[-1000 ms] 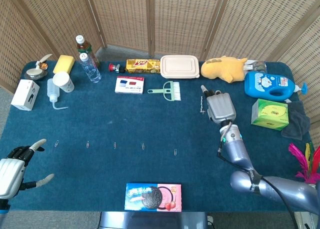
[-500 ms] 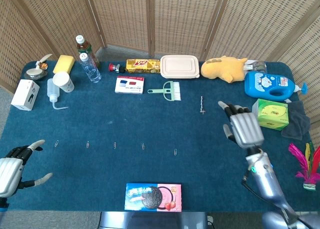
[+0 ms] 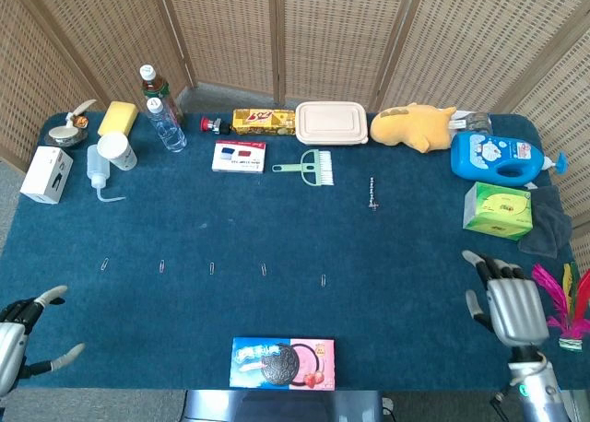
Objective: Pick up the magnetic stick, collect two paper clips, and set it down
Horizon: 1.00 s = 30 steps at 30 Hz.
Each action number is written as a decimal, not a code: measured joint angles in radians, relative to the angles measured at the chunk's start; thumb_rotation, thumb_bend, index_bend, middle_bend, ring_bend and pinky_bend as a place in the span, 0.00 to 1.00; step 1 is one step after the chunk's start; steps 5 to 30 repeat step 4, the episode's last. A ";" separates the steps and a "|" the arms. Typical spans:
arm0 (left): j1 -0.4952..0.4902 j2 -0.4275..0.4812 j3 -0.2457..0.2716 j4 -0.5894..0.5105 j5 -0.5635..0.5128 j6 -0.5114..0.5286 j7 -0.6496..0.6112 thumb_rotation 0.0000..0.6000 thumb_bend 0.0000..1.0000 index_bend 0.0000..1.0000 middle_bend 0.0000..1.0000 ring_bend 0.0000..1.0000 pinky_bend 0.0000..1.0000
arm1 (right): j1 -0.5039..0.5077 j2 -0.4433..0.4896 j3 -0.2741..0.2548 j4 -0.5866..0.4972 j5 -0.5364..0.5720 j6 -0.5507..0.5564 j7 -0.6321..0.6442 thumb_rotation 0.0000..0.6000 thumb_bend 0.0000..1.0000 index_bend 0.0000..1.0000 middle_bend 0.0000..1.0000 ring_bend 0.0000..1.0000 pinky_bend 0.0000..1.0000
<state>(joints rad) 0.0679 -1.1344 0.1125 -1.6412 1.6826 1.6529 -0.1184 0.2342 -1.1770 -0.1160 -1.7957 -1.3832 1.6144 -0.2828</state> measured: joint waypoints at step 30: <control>0.026 -0.016 0.015 0.022 0.024 0.031 -0.009 0.73 0.20 0.18 0.32 0.28 0.24 | -0.048 -0.016 -0.006 0.048 -0.004 0.012 0.072 1.00 0.47 0.25 0.33 0.30 0.33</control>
